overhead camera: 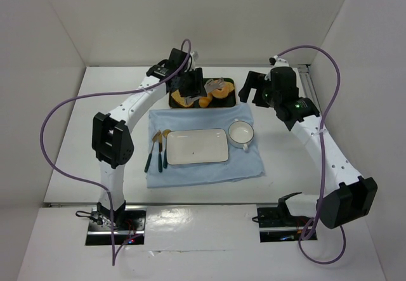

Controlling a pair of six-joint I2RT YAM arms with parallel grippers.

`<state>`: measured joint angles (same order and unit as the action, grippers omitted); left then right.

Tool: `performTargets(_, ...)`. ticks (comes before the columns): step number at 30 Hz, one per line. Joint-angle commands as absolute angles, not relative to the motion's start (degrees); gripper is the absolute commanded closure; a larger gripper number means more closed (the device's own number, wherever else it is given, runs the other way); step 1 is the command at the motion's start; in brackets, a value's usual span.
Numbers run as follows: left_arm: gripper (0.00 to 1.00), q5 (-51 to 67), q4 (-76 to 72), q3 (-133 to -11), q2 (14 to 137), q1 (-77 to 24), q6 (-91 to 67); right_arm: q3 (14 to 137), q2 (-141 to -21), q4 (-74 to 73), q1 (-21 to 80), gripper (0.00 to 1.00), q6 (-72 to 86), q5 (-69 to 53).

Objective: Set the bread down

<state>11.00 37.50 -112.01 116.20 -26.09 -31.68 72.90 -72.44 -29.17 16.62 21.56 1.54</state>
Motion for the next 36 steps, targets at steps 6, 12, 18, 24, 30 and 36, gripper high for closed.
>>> performTargets(6, 0.41, 6.25, 38.75, -116.1, 116.98, -26.19, -30.32, 71.98, -70.4, -26.63, 16.0, 0.01, 21.01, 0.7)
performTargets(12, 0.41, 4.92, 39.38, -115.49, 117.51, -26.19, -30.32, 71.98, -70.4, -26.1, 16.0, 0.01, 21.01, 0.18)
performTargets(18, 0.35, 3.87, 39.38, -115.49, 118.65, -26.19, -30.32, 71.46, -70.4, -26.1, 16.0, 0.01, 21.01, 0.18)
performTargets(24, 0.35, 2.81, 38.85, -115.49, 119.88, -26.19, -30.85, 71.46, -69.87, -26.1, 15.47, 0.01, 21.01, 0.18)
performTargets(30, 0.35, 2.81, 38.24, -116.63, 120.41, -26.19, -31.46, 70.93, -69.87, -26.1, 15.47, 0.01, 21.01, 0.7)
performTargets(36, 0.36, 4.04, 38.23, -117.69, 120.94, -26.19, -31.46, 70.93, -69.87, -26.1, 15.47, 0.01, 21.01, 0.7)
